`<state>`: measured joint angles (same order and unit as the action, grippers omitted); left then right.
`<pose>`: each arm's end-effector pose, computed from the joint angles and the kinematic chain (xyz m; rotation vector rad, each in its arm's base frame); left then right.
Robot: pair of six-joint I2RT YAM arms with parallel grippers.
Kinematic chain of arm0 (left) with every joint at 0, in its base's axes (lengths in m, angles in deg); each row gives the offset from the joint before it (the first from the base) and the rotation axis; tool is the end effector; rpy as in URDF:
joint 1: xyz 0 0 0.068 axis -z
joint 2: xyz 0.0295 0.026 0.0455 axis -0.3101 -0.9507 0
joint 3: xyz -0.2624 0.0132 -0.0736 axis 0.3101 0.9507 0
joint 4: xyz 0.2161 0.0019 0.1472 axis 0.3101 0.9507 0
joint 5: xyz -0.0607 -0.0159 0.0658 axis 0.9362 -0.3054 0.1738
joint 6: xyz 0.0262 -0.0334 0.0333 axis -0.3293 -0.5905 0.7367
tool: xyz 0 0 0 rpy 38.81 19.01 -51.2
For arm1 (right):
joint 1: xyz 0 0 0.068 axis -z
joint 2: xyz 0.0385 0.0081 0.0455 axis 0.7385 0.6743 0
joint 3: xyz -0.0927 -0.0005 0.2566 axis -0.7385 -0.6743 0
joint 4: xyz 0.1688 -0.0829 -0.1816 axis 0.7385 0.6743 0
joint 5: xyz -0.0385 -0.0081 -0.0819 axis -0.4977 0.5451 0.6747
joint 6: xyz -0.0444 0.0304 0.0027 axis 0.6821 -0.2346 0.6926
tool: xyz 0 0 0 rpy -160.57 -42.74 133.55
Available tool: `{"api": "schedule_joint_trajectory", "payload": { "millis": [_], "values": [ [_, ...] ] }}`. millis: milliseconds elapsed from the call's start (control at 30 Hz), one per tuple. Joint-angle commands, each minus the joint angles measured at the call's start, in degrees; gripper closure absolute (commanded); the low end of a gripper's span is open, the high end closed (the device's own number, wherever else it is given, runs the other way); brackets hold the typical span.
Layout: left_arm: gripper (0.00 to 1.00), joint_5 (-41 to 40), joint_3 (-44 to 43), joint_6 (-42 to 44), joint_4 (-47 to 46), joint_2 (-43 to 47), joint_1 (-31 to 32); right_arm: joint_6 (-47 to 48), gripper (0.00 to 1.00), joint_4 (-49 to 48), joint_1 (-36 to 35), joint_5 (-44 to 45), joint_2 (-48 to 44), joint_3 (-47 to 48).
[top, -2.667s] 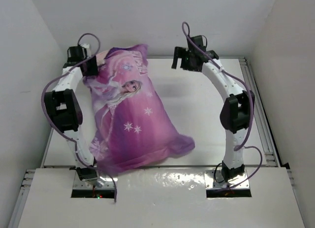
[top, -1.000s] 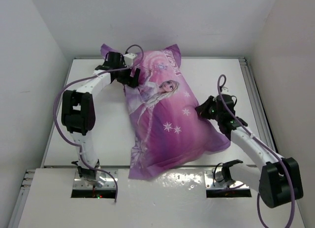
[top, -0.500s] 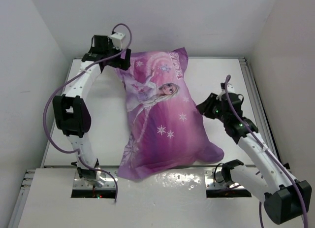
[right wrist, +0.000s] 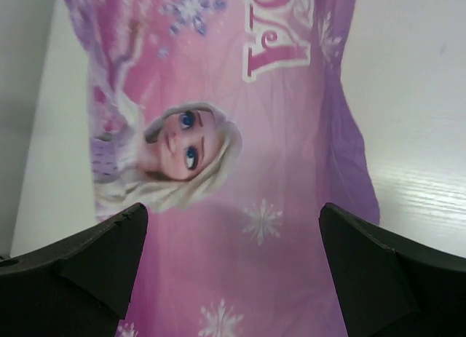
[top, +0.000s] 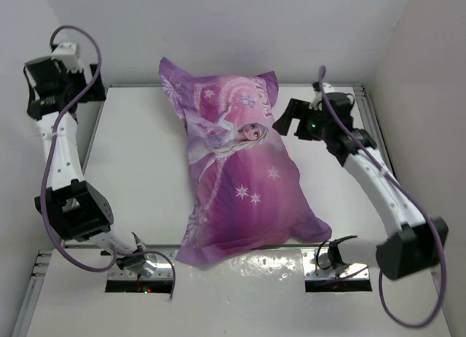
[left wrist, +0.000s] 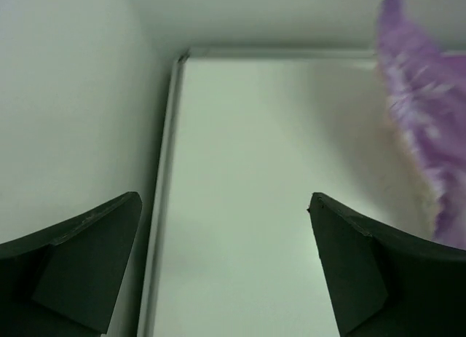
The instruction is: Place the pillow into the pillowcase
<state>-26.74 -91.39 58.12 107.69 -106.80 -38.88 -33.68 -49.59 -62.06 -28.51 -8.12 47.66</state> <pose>0.3390 0.1190 0.4225 0.0590 1.9617 0.1485 0.2582 0.0718 0.3517 0.2423 2.0892 0.6549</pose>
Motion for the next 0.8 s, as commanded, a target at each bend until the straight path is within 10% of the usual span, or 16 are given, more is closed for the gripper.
{"api": "schedule_joint_trajectory", "payload": {
  "millis": [0, 233, 467, 767],
  "values": [
    [0.0, 2.3, 7.2, 4.3, 4.2, 3.0, -5.3, 1.5, 0.01, -3.4, -1.4, -3.3, 10.8, 0.9],
    [0.0, 6.7, 18.0, 5.8, 6.0, 5.9, -12.0, -3.8, 0.12, -11.2, -2.2, 0.7, 25.4, 1.8],
    [0.0, 10.2, 20.1, 3.3, 5.8, 6.6, -13.1, -18.4, 1.0, -30.7, 0.4, 8.1, 16.6, -17.7],
    [0.0, 10.7, 21.4, 2.7, 5.1, 7.6, -13.3, -14.1, 1.0, -30.8, 2.2, 9.7, 6.5, -23.6]
  ]
}}
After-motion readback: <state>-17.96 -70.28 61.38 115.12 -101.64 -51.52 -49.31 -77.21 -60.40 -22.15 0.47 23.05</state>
